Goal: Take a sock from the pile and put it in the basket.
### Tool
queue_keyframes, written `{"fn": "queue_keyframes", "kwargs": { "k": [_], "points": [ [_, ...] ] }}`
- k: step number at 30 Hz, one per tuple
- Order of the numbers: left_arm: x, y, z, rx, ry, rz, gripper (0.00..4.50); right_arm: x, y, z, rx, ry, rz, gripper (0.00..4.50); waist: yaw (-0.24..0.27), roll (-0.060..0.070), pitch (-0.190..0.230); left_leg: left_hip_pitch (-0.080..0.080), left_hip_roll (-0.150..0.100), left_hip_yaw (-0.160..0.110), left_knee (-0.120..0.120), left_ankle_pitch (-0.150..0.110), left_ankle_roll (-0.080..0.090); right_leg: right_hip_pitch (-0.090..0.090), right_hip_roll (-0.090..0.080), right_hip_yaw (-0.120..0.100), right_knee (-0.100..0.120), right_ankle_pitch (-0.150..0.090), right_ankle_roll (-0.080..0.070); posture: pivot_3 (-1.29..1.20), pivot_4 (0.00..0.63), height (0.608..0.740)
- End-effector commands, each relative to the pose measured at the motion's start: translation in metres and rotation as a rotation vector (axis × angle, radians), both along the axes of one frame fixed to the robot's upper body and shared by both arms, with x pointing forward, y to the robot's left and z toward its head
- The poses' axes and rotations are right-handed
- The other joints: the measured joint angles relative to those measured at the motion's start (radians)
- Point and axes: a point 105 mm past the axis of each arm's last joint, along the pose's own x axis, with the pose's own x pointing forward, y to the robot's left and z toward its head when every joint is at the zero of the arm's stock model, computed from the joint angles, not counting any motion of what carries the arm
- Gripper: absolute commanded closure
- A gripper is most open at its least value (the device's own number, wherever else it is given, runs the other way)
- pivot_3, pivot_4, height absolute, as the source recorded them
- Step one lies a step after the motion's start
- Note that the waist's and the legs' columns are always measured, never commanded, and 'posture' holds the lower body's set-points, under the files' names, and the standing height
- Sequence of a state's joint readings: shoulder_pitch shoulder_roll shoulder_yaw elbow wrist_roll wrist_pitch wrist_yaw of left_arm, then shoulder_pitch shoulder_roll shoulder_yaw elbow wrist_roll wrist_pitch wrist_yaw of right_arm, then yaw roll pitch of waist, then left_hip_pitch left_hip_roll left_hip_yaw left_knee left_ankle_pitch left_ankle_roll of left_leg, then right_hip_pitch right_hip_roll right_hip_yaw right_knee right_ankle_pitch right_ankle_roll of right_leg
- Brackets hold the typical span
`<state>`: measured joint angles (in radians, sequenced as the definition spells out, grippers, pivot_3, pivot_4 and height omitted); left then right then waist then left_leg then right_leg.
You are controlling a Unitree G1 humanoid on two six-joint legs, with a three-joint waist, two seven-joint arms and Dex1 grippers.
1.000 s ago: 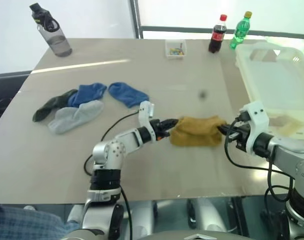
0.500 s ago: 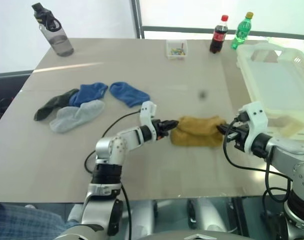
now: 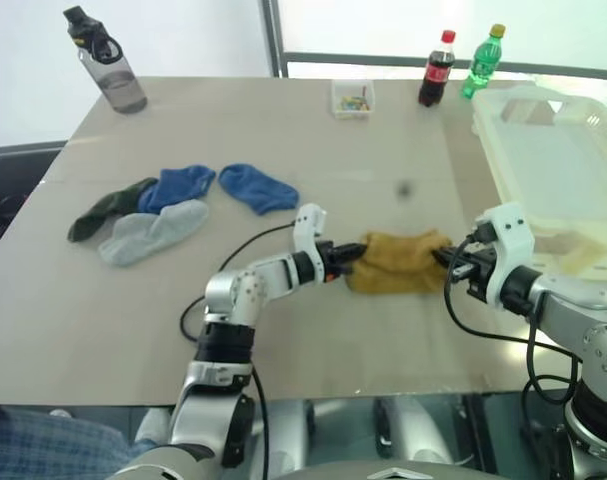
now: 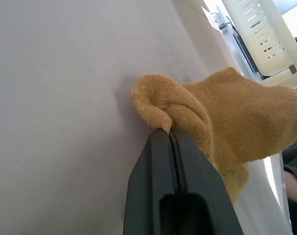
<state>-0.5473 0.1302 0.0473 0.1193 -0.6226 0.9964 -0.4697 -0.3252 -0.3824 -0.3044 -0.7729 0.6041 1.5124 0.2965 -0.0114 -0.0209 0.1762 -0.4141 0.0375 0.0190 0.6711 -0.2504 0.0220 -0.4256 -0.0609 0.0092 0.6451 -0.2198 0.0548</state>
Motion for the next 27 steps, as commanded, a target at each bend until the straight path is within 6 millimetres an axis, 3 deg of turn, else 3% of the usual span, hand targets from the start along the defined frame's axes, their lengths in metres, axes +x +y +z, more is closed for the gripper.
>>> {"fn": "queue_keyframes", "kwargs": {
  "k": [1, 8, 18, 22, 27],
  "points": [
    [0.0, -0.001, 0.007, -0.02, -0.021, -0.01, 4.44, -0.002, 0.004, 0.011, -0.001, -0.064, 0.013, 4.5, 0.0, 0.0, 0.0, 0.0, 0.0, 0.0, 0.0, 0.0, 0.0, 0.0, 0.0, 0.0, 0.0, 0.0, 0.0, 0.0, 0.15, 0.74],
    [-0.004, 0.004, 0.021, -0.055, -0.094, -0.01, 4.44, -0.001, 0.005, 0.011, 0.0, -0.067, 0.018, 4.5, 0.0, 0.0, 0.0, 0.0, 0.0, 0.0, 0.0, 0.0, 0.0, 0.0, 0.0, 0.0, 0.0, 0.0, 0.0, 0.0, 0.15, 0.74],
    [-0.045, 0.012, 0.058, -0.146, -0.227, -0.084, 4.44, -0.001, 0.002, 0.013, -0.005, -0.072, 0.018, 4.5, -0.001, 0.0, 0.0, 0.0, 0.0, 0.0, 0.0, 0.0, 0.0, 0.0, 0.0, 0.0, 0.0, 0.0, 0.0, 0.0, 0.15, 0.74],
    [-0.052, 0.012, 0.059, -0.167, -0.237, -0.071, 4.44, 0.0, 0.001, 0.014, -0.007, -0.075, 0.022, 4.5, 0.0, 0.0, 0.0, 0.0, 0.0, 0.0, 0.0, 0.0, 0.0, 0.0, 0.0, 0.0, 0.0, 0.0, 0.0, 0.0, 0.15, 0.74],
    [-0.046, 0.014, 0.043, -0.109, -0.207, 0.02, 4.44, -0.001, 0.003, 0.014, -0.006, -0.076, 0.033, 4.5, 0.0, 0.0, 0.0, 0.0, 0.0, 0.0, 0.0, 0.0, 0.0, 0.0, 0.0, 0.0, 0.0, 0.0, 0.0, 0.0, 0.15, 0.74]
  ]
}}
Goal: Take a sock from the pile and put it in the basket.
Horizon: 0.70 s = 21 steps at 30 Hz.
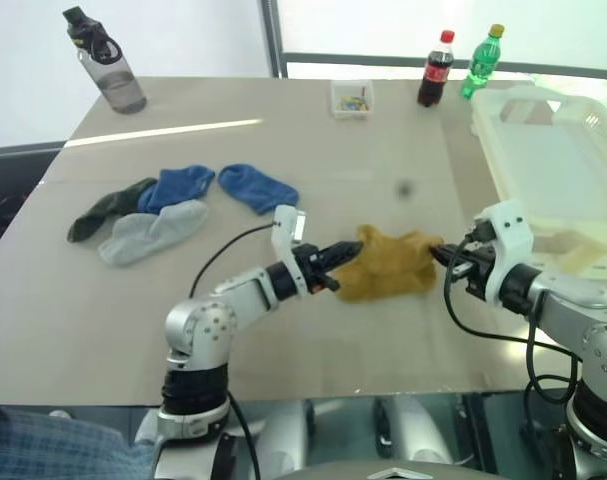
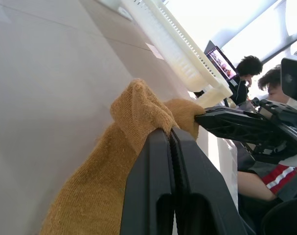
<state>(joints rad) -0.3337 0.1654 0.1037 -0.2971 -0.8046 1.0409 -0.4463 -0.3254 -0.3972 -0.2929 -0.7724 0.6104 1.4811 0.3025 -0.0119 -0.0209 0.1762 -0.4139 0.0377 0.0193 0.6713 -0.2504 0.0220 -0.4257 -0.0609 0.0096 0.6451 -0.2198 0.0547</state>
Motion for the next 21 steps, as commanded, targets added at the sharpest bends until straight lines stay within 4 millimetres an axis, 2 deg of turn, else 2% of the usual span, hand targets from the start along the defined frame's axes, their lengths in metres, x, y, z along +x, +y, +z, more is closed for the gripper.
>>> {"fn": "queue_keyframes", "kwargs": {
  "k": [1, 5, 14, 21],
  "points": [
    [0.0, 0.001, 0.007, -0.001, -0.04, 0.06, 4.44, -0.002, 0.001, 0.011, -0.001, -0.051, 0.016, 4.5, 0.0, 0.0, 0.0, 0.0, 0.0, 0.0, 0.0, 0.0, 0.0, 0.0, 0.0, 0.0, 0.0, 0.0, 0.0, 0.0, 0.15, 0.74],
    [-0.004, 0.003, 0.007, -0.005, -0.037, 0.07, 4.44, -0.002, -0.001, 0.012, -0.004, -0.055, 0.015, 4.5, 0.0, 0.0, 0.0, 0.0, 0.0, 0.0, 0.0, 0.0, 0.0, 0.0, 0.0, 0.0, 0.0, 0.0, 0.0, 0.0, 0.15, 0.74],
    [-0.033, 0.005, 0.01, -0.053, -0.015, 0.058, 4.44, -0.002, -0.004, 0.014, -0.01, -0.058, 0.018, 4.5, 0.0, 0.0, 0.0, 0.0, 0.0, 0.0, 0.0, 0.0, 0.0, 0.0, 0.0, 0.0, 0.0, 0.0, 0.0, 0.0, 0.15, 0.74],
    [-0.04, 0.008, 0.004, -0.046, 0.025, 0.085, 4.44, -0.005, 0.001, 0.006, -0.004, -0.024, 0.04, 4.5, 0.0, 0.0, 0.0, 0.0, 0.0, 0.0, 0.0, 0.0, 0.0, 0.0, 0.0, 0.0, 0.0, 0.0, 0.0, 0.0, 0.15, 0.74]
  ]
}}
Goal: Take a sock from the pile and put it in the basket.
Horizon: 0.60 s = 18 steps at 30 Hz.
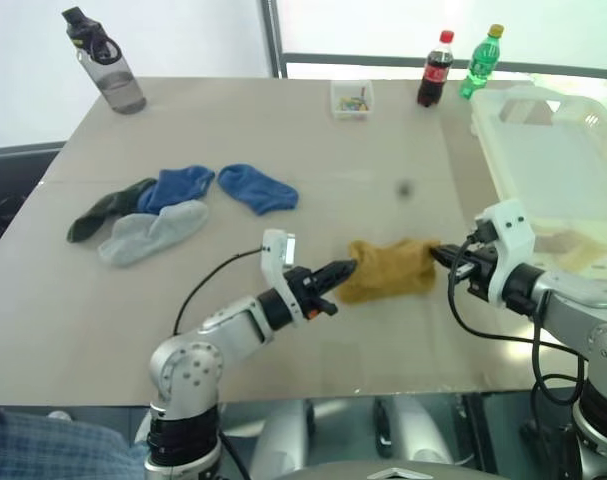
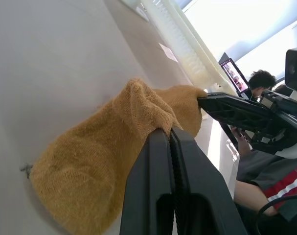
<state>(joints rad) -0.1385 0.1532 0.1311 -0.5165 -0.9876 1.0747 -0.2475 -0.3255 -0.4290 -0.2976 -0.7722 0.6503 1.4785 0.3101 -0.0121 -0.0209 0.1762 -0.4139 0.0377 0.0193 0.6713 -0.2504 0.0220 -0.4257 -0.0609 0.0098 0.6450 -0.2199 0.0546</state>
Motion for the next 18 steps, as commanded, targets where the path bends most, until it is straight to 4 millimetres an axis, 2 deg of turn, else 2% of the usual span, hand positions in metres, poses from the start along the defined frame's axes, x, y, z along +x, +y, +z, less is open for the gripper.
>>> {"fn": "queue_keyframes", "kwargs": {
  "k": [1, 9, 18],
  "points": [
    [-0.006, 0.0, 0.007, -0.007, -0.028, 0.006, 4.44, -0.003, 0.001, 0.002, 0.006, -0.015, 0.013, 4.5, 0.0, 0.0, 0.0, 0.0, 0.0, 0.0, 0.0, 0.0, 0.0, 0.0, 0.0, 0.0, 0.0, 0.0, 0.0, 0.0, 0.15, 0.74],
    [-0.005, -0.002, 0.002, -0.006, -0.024, 0.032, 4.44, -0.004, 0.002, -0.01, 0.01, 0.025, 0.016, 4.5, 0.0, 0.0, 0.0, 0.0, 0.0, 0.0, 0.0, 0.0, 0.0, 0.0, 0.0, 0.0, 0.0, 0.0, 0.0, 0.0, 0.15, 0.74],
    [-0.004, 0.0, 0.0, -0.007, -0.032, 0.049, 4.44, 0.001, 0.002, -0.013, 0.013, 0.022, 0.012, 4.5, 0.0, 0.0, 0.0, 0.0, 0.0, 0.0, 0.0, 0.0, 0.0, 0.0, 0.0, 0.0, 0.0, 0.0, 0.0, 0.0, 0.15, 0.74]
  ]
}}
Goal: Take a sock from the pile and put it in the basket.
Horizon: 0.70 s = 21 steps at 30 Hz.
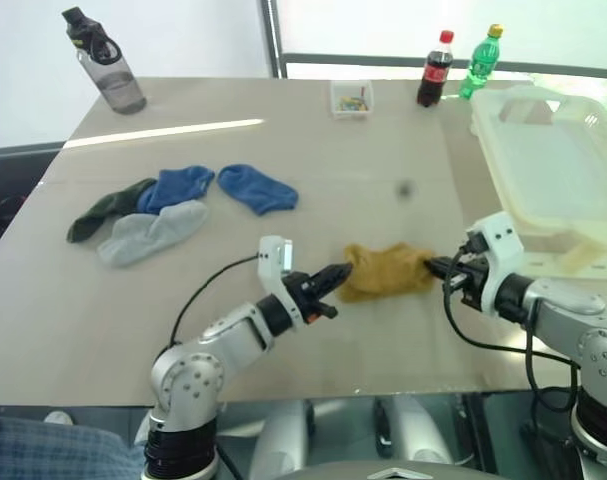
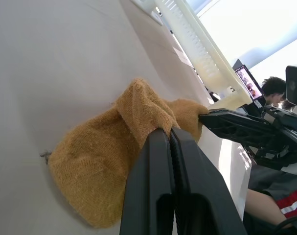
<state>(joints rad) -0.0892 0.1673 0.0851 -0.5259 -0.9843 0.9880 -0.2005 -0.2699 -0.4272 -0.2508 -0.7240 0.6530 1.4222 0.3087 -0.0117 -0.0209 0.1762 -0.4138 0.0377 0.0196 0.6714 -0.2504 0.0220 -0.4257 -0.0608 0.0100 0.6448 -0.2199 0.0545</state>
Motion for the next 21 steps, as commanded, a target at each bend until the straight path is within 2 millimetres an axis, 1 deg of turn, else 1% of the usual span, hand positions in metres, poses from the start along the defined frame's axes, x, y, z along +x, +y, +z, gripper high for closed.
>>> {"fn": "queue_keyframes", "kwargs": {
  "k": [1, 4, 6, 10, 18, 21],
  "points": [
    [-0.003, -0.002, 0.006, -0.015, -0.032, -0.01, 4.44, 0.003, -0.001, 0.005, -0.006, -0.039, -0.002, 4.5, 0.0, 0.0, 0.0, 0.0, 0.0, 0.0, 0.0, 0.0, 0.0, 0.0, 0.0, 0.0, 0.0, 0.0, 0.0, 0.0, 0.15, 0.74],
    [-0.003, -0.005, 0.0, -0.006, -0.013, -0.019, 4.44, 0.005, -0.004, 0.0, -0.017, -0.026, -0.021, 4.5, 0.0, 0.0, 0.0, 0.0, 0.0, 0.0, 0.0, 0.0, 0.0, 0.0, 0.0, 0.0, 0.0, 0.0, 0.0, 0.0, 0.15, 0.74],
    [-0.003, -0.007, -0.004, -0.003, 0.007, -0.025, 4.44, 0.007, -0.009, -0.007, -0.04, -0.003, -0.042, 4.5, 0.001, 0.0, 0.0, 0.0, 0.0, 0.0, 0.0, 0.0, 0.0, 0.0, 0.0, 0.0, 0.0, 0.0, 0.0, 0.0, 0.15, 0.74],
    [-0.002, -0.008, -0.006, -0.01, 0.018, -0.035, 4.44, 0.006, -0.014, -0.016, -0.07, 0.033, -0.062, 4.5, 0.0, 0.0, 0.0, 0.0, 0.0, 0.0, 0.0, 0.0, 0.0, 0.0, 0.0, 0.0, 0.0, 0.0, 0.0, 0.0, 0.15, 0.74],
    [0.001, -0.008, -0.011, 0.004, 0.022, -0.032, 4.44, 0.004, -0.018, -0.019, -0.08, 0.04, -0.088, 4.5, 0.0, 0.0, 0.0, 0.0, 0.0, 0.0, 0.0, 0.0, 0.0, 0.0, 0.0, 0.0, 0.0, 0.0, 0.0, 0.0, 0.15, 0.74],
    [0.006, -0.005, -0.011, 0.007, 0.02, -0.004, 4.44, 0.002, -0.015, -0.019, -0.064, 0.046, -0.064, 4.5, 0.0, 0.0, 0.0, 0.0, 0.0, 0.0, 0.0, 0.0, 0.0, 0.0, 0.0, 0.0, 0.0, 0.0, 0.0, 0.0, 0.15, 0.74]
  ]
}}
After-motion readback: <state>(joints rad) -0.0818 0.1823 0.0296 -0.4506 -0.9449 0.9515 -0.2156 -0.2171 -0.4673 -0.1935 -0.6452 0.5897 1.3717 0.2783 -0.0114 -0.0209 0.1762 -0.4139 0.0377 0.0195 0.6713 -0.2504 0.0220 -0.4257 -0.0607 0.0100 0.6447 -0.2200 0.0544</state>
